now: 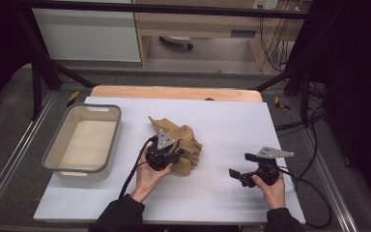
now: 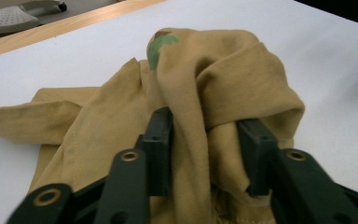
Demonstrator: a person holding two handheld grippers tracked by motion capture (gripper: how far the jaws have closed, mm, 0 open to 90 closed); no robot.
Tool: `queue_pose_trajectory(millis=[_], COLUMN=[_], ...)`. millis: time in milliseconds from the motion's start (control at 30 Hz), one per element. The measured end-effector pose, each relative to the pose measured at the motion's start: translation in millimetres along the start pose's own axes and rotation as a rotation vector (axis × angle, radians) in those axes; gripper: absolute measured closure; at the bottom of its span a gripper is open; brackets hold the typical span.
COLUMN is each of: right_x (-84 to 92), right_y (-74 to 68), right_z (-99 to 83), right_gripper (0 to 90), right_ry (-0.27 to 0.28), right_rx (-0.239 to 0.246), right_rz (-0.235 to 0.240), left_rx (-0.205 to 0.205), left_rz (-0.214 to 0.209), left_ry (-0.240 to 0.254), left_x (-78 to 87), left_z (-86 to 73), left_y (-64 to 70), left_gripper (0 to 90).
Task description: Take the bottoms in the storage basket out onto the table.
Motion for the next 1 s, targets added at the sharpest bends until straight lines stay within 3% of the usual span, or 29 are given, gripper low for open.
queue_pose_trajectory(millis=[600, 1000], right_x=[0.2, 0.1], right_y=[0.2, 0.4], right_z=[0.1, 0.2], right_gripper=[0.6, 0.6], right_ry=[0.001, 0.002], right_rx=[0.001, 0.001], right_rz=[-0.001, -0.001], left_rx=[0.025, 0.008], left_rz=[-0.027, -0.038], left_ry=[-0.042, -0.062], left_x=[12.0, 29.8], left_z=[-1.9, -3.6], left_y=[-2.2, -3.4], left_gripper=[22.8, 11.3])
Point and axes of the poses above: each handheld gripper's, and its own axes: x roughly backward along the jaws, z roughly out of its top, y roughly to its right, the point moved 7 cm from there along -x, roughly forward along the jaws, and after that the axes turned 15 degrees about -z, right-handed, at the moved point
